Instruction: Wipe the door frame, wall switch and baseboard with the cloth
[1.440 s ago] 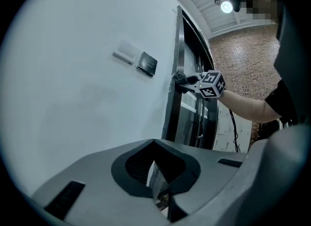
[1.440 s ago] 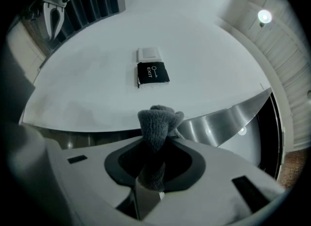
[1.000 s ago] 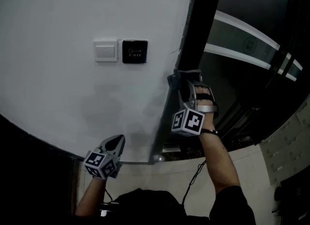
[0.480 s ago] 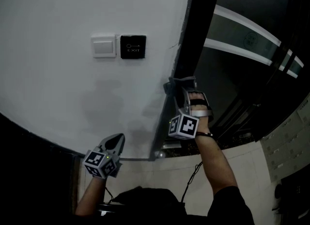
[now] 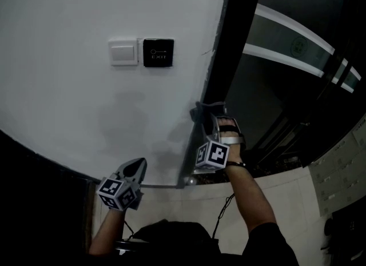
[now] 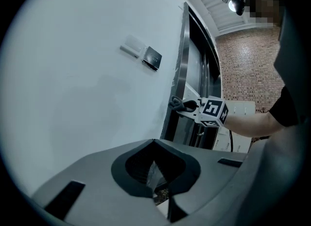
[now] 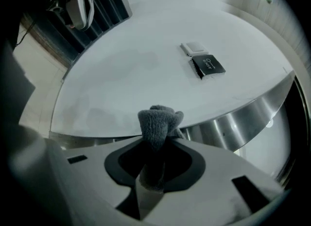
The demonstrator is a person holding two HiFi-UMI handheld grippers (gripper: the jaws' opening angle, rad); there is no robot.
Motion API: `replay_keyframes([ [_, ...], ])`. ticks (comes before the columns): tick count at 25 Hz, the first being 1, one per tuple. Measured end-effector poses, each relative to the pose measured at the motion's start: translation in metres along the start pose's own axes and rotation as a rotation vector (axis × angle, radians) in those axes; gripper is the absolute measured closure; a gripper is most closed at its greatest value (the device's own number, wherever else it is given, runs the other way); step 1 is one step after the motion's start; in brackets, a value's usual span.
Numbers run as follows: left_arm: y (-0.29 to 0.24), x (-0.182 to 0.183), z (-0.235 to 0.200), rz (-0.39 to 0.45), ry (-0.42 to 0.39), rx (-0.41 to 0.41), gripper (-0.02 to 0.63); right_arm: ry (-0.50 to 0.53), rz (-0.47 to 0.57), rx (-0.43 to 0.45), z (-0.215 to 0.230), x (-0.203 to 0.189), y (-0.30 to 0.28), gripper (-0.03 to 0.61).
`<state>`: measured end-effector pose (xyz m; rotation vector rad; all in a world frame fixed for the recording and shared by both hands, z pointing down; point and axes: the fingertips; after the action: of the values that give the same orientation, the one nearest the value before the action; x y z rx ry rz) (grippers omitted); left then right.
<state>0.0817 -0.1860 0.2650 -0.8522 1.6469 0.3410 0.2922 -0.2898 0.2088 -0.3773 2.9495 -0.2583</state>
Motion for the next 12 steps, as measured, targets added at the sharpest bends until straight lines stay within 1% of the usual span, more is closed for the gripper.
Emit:
replay_keyframes([
  [3,0.0,0.0,0.001,0.004,0.01,-0.004,0.624,-0.003,-0.003,0.026,-0.012,-0.002,-0.002,0.485],
  [10,0.0,-0.003,-0.001,-0.011,0.008,0.009,0.624,0.01,-0.014,0.08,-0.042,-0.009,-0.008,0.485],
  [12,-0.001,-0.003,-0.001,-0.014,0.001,0.01,0.624,-0.001,-0.017,0.096,-0.049,-0.01,-0.009,0.485],
])
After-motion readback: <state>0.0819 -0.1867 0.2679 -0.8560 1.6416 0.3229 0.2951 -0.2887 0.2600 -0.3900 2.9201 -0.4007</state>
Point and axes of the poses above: the fingertips, and each gripper's own axes: y backward along the fingers, z to its right, x out of its top, and after that the axes turned 15 degrees about -z, right-handed
